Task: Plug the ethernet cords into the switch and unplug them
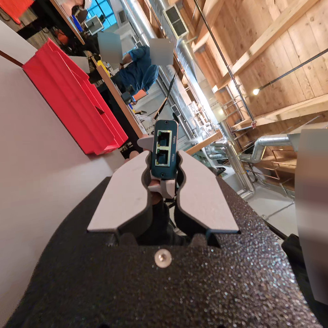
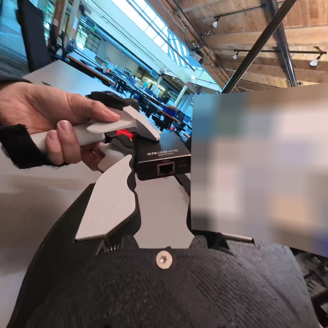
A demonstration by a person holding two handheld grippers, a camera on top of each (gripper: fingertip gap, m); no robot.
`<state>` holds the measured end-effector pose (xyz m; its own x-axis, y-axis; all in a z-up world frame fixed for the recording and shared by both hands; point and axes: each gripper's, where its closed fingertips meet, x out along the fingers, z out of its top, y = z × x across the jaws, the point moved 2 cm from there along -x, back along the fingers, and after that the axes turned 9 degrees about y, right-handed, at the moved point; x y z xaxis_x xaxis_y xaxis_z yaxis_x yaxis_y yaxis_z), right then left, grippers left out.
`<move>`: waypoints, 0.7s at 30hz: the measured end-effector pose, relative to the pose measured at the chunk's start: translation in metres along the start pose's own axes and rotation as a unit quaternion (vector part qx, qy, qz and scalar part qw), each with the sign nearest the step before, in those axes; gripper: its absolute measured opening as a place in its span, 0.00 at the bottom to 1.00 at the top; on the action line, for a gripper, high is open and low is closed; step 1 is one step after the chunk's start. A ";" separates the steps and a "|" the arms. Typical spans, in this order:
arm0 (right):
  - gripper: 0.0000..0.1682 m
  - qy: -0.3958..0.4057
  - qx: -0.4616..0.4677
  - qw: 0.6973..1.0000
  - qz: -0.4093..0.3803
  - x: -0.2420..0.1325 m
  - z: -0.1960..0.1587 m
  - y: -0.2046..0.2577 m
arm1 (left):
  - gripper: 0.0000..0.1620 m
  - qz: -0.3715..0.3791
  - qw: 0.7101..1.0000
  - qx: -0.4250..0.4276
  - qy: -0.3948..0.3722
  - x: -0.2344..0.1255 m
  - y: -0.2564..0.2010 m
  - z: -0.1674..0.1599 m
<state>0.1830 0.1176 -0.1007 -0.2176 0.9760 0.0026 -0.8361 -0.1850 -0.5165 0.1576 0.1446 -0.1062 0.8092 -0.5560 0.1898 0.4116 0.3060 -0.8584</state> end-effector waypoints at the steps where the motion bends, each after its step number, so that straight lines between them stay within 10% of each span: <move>1: 0.37 -0.004 0.005 1.000 0.007 -0.001 0.000 0.000 | 0.15 0.001 1.000 0.001 0.007 0.001 -0.001 -0.001; 21: 0.38 -0.038 0.033 0.997 0.065 -0.004 0.006 0.011 | 0.15 0.012 0.995 -0.015 0.097 0.000 0.001 -0.017</move>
<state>0.1714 0.1107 -0.1017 -0.3617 0.9323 0.0059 -0.8287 -0.3186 -0.4600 0.1512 0.1320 -0.1155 0.7214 -0.6884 0.0762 0.3783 0.2994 -0.8759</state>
